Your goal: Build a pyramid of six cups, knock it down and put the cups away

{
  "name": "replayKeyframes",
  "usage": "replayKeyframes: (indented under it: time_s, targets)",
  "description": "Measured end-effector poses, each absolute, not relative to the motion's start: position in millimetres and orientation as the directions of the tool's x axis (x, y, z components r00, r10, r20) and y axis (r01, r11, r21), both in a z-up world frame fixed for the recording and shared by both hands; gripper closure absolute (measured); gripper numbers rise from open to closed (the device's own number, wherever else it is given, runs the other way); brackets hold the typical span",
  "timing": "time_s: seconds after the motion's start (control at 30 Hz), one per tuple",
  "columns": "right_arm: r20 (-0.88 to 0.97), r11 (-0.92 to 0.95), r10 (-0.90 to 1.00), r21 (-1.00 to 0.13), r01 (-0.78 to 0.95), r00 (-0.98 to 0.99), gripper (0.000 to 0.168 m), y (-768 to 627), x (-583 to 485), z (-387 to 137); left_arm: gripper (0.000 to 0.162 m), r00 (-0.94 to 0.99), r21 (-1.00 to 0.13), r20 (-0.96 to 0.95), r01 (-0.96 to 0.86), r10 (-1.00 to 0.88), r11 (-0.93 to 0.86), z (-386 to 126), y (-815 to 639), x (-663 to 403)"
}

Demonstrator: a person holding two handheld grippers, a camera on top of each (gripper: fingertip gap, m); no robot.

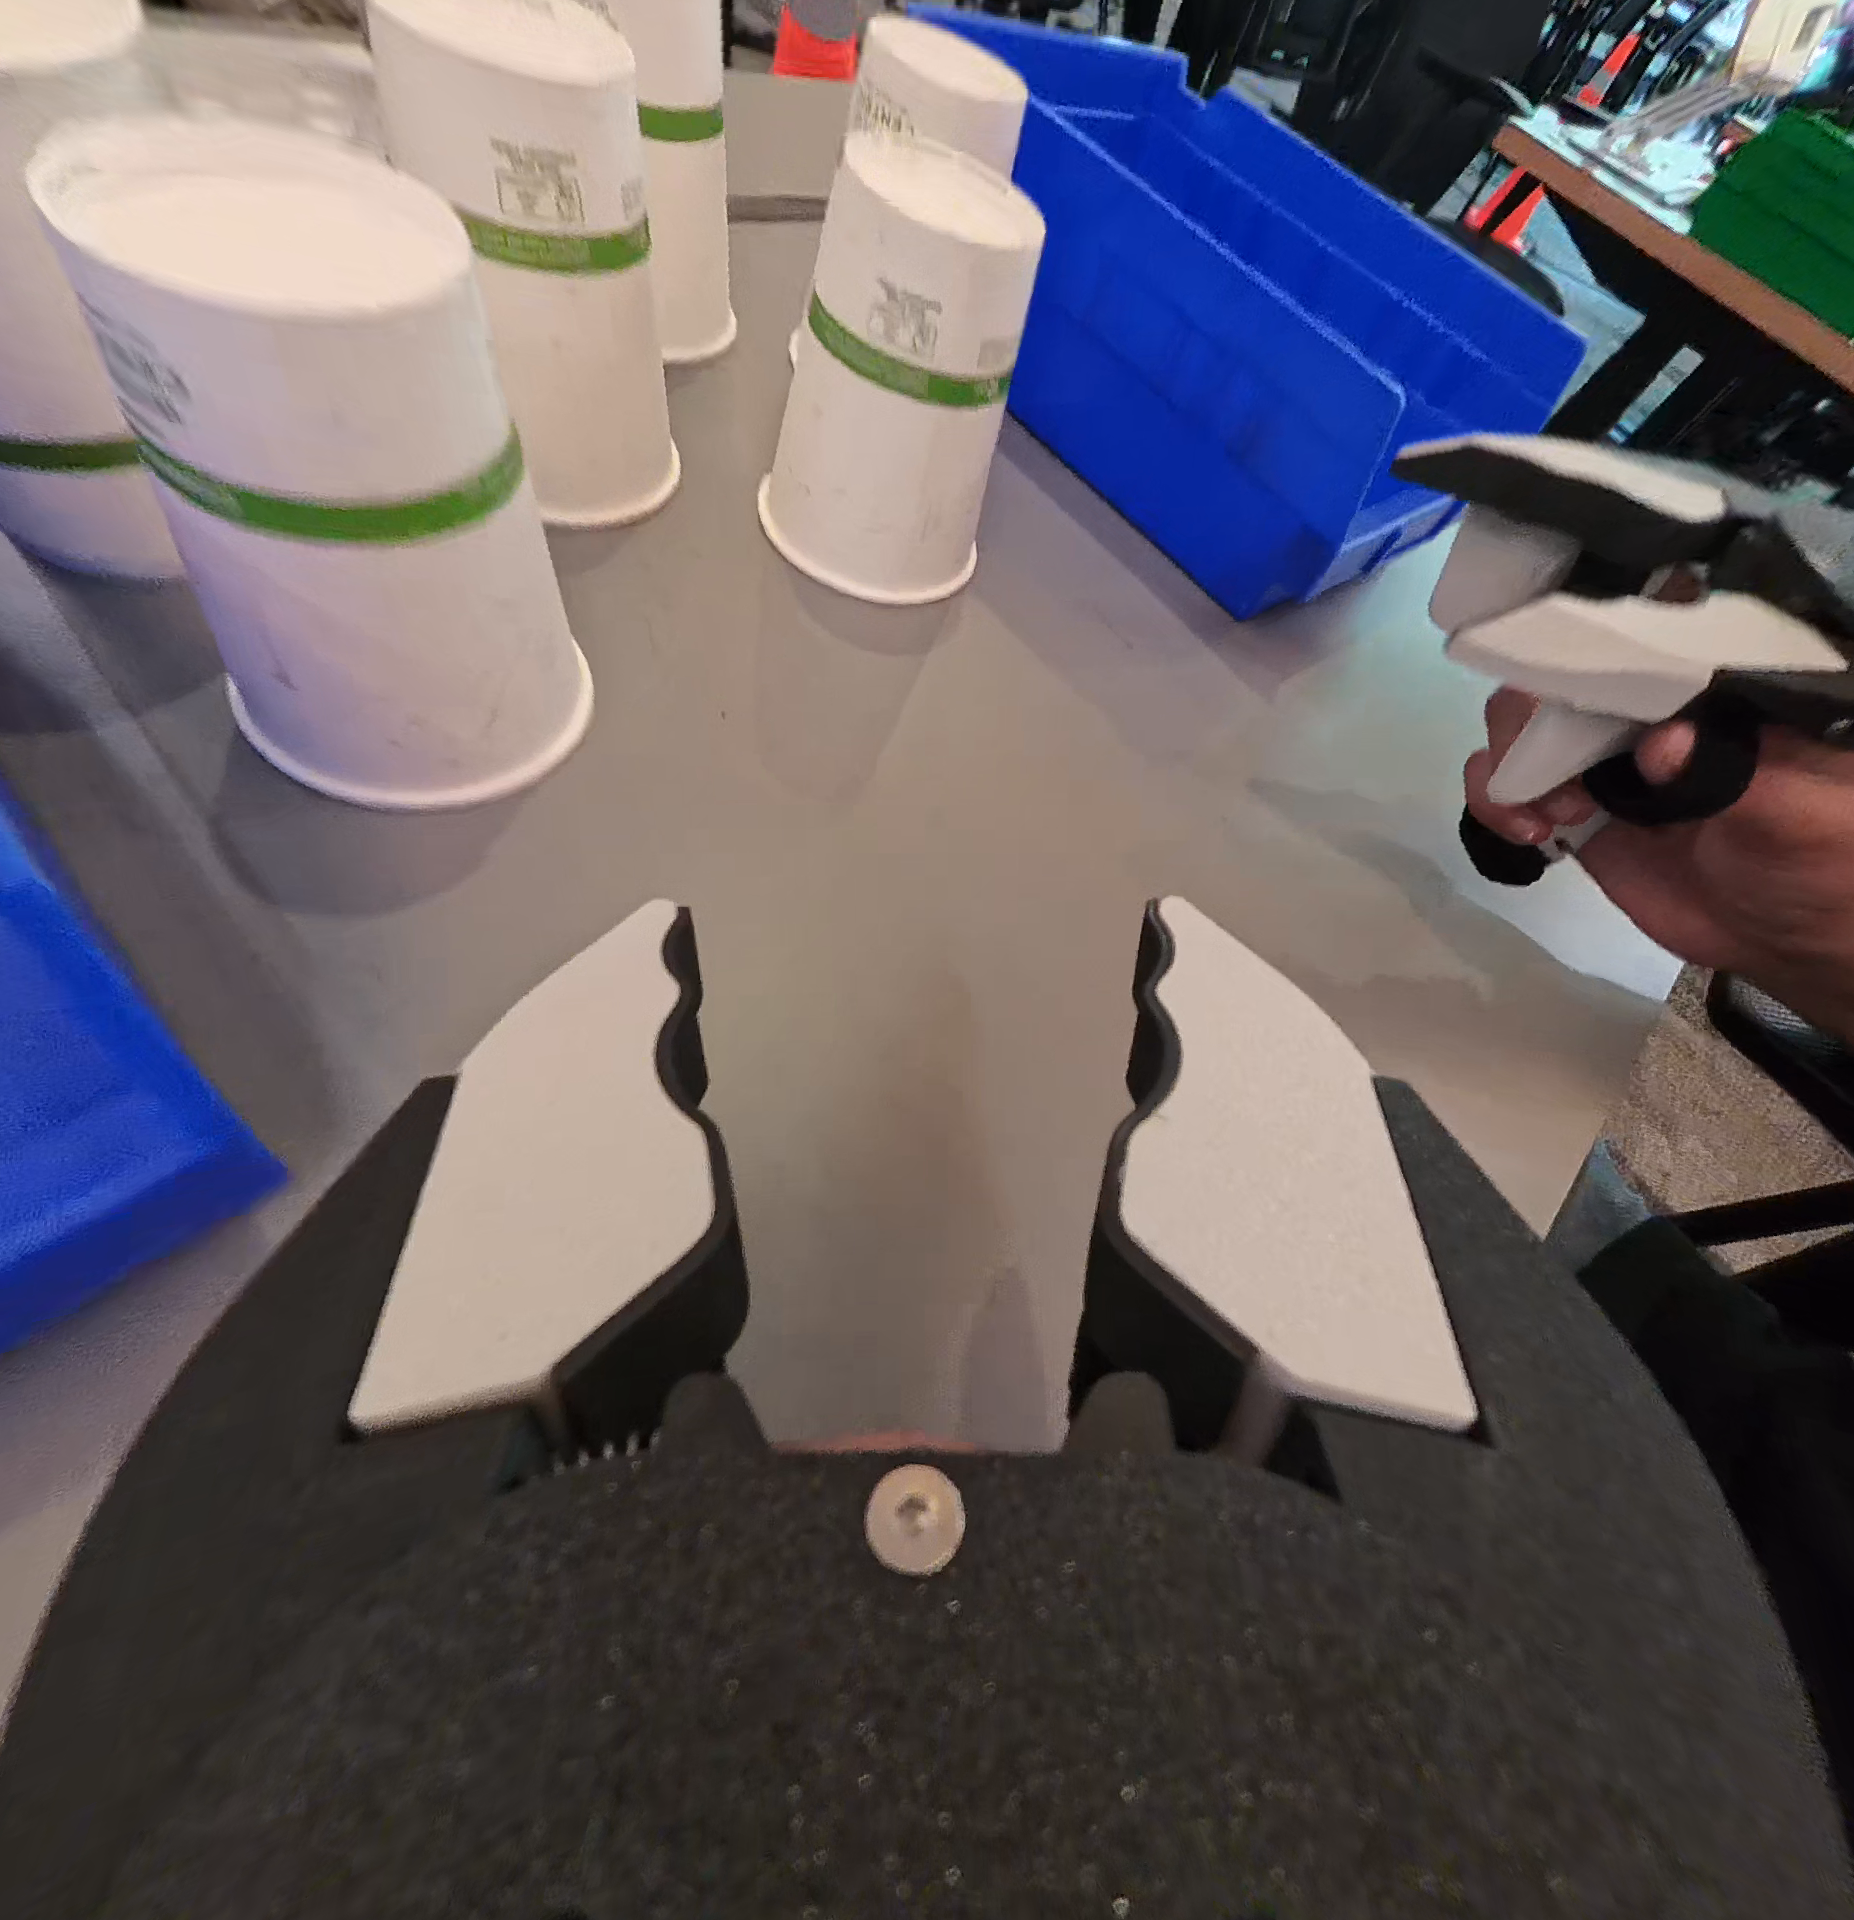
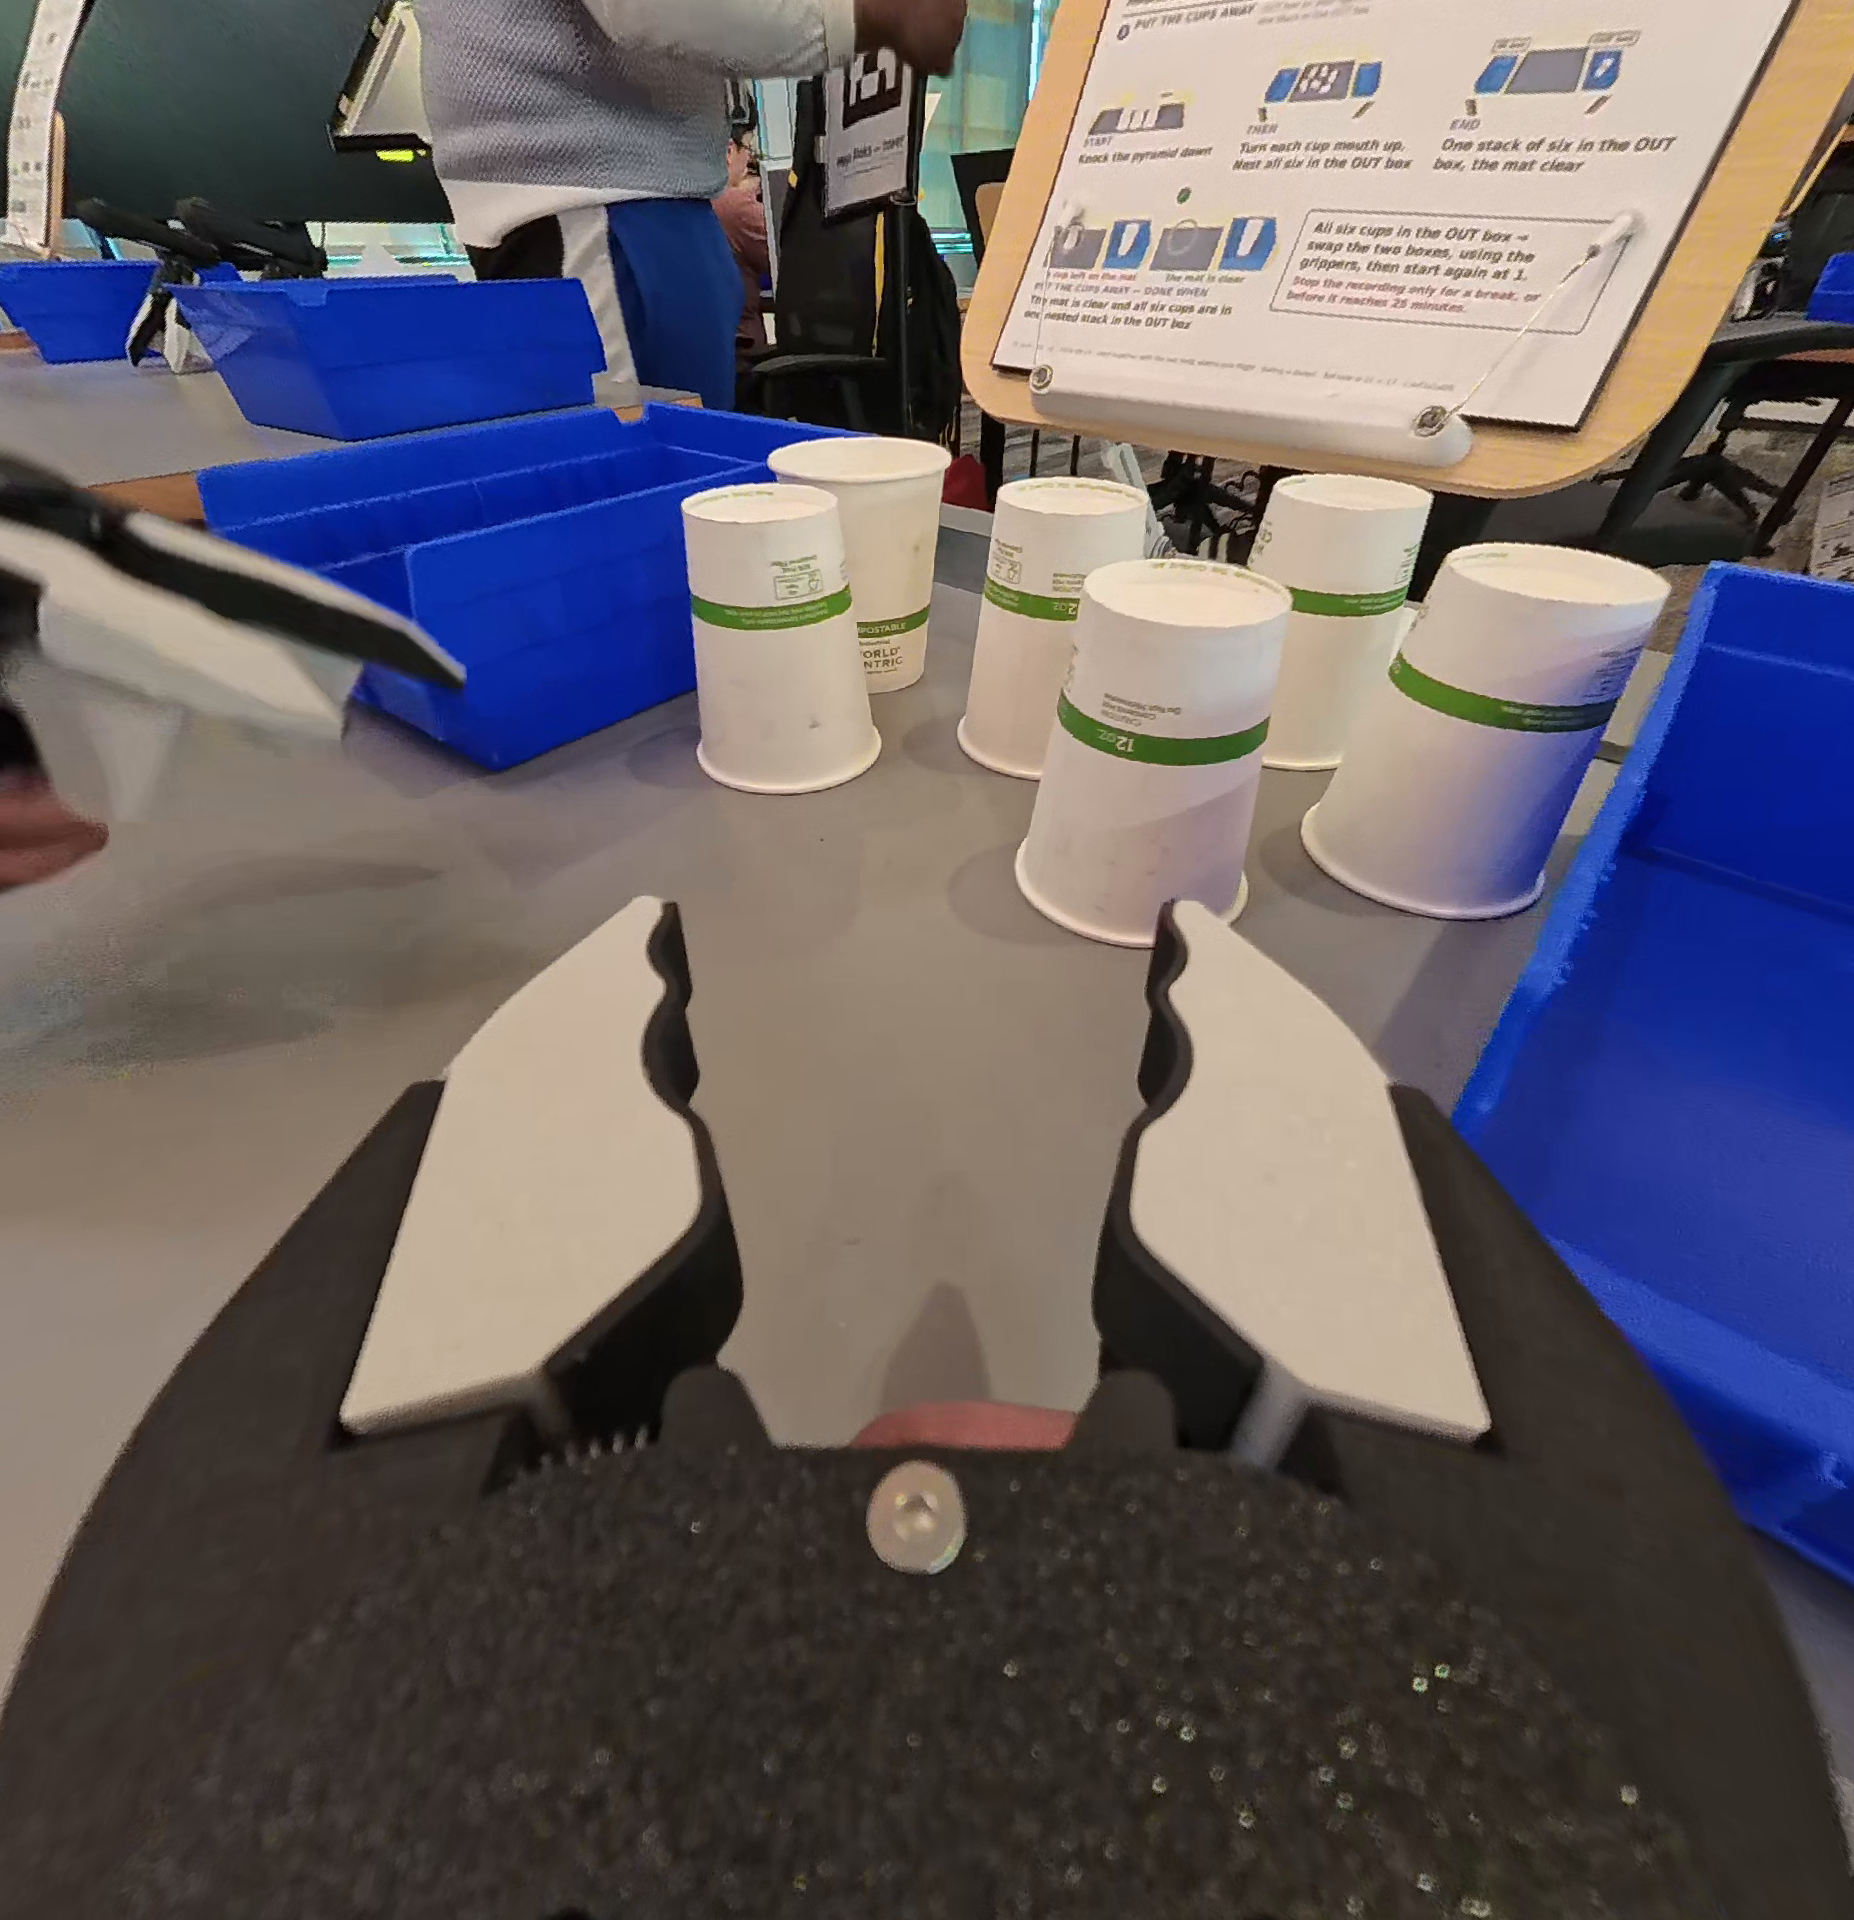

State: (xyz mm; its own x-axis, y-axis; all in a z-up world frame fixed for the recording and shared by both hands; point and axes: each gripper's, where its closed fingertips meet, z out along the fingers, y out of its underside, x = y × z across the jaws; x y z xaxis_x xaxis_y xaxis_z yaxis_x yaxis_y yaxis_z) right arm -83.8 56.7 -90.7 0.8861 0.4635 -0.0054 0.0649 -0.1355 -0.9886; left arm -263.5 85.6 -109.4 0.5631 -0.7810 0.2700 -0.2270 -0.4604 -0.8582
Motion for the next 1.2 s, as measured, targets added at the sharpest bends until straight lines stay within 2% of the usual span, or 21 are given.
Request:
replayKeyframes:
  time_s: [0.07, 0.13, 0.23, 0.3, 0.47, 0.53, 0.63, 0.77, 0.83, 1.0, 1.1, 1.2]
  targets:
    - [-0.009, -0.144, 0.474, -0.987, 0.068, 0.881, 0.085, 56, -87, -93, 0.084, 0.562, -0.863, 0.237, -0.253, -0.792, -0.437, -85, 106, -269]
    - [-0.001, -0.145, 0.484, -0.986, 0.079, 0.875, 0.085, 54, -90, -94, 0.094, 0.524, -0.846, 0.171, -0.355, -0.834, -0.397, -62, 127, -273]
    - [0.026, -0.131, 0.488, -0.986, 0.103, 0.872, 0.086, 53, -91, -92, 0.095, 0.497, -0.772, -0.058, -0.572, -0.866, -0.277, -38, 180, -289]
    - [0.041, -0.125, 0.487, -0.985, 0.117, 0.872, 0.087, 53, -91, -92, 0.096, 0.435, -0.695, -0.139, -0.682, -0.889, -0.225, -31, 212, -294]
    - [0.036, -0.132, 0.494, -0.984, 0.116, 0.869, 0.088, 52, -92, -93, 0.101, 0.115, -0.434, -0.342, -0.9, -0.933, 0.048, -51, 271, -302]
    - [0.036, -0.134, 0.495, -0.984, 0.116, 0.868, 0.088, 51, -92, -94, 0.102, 0.041, -0.346, -0.34, -0.935, -0.94, 0.084, -68, 287, -302]
    - [0.04, -0.135, 0.493, -0.983, 0.122, 0.869, 0.089, 51, -92, -95, 0.105, 0.003, -0.287, -0.283, -0.954, -0.959, 0.082, -88, 303, -295]
    - [0.032, -0.144, 0.492, -0.982, 0.118, 0.87, 0.09, 51, -90, -97, 0.127, -0.036, -0.204, -0.242, -0.975, -0.97, 0.087, -106, 317, -295]
    - [0.025, -0.152, 0.489, -0.982, 0.113, 0.872, 0.091, 52, -88, -98, 0.15, -0.055, -0.186, -0.239, -0.977, -0.969, 0.102, -106, 320, -295]
    - [-0.002, -0.167, 0.489, -0.982, 0.091, 0.872, 0.092, 51, -84, -99, 0.159, 0.009, -0.356, -0.246, -0.931, -0.969, 0.082, -68, 314, -286]
    - [-0.035, -0.166, 0.499, -0.985, 0.056, 0.866, 0.092, 50, -83, -96, 0.159, 0.116, -0.587, -0.199, -0.809, -0.973, 0.023, -24, 301, -284]
    - [-0.067, -0.151, 0.549, -0.988, 0.02, 0.833, 0.093, 50, -88, -88, 0.159, 0.166, -0.799, -0.09, -0.6, -0.982, -0.028, 19, 271, -286]
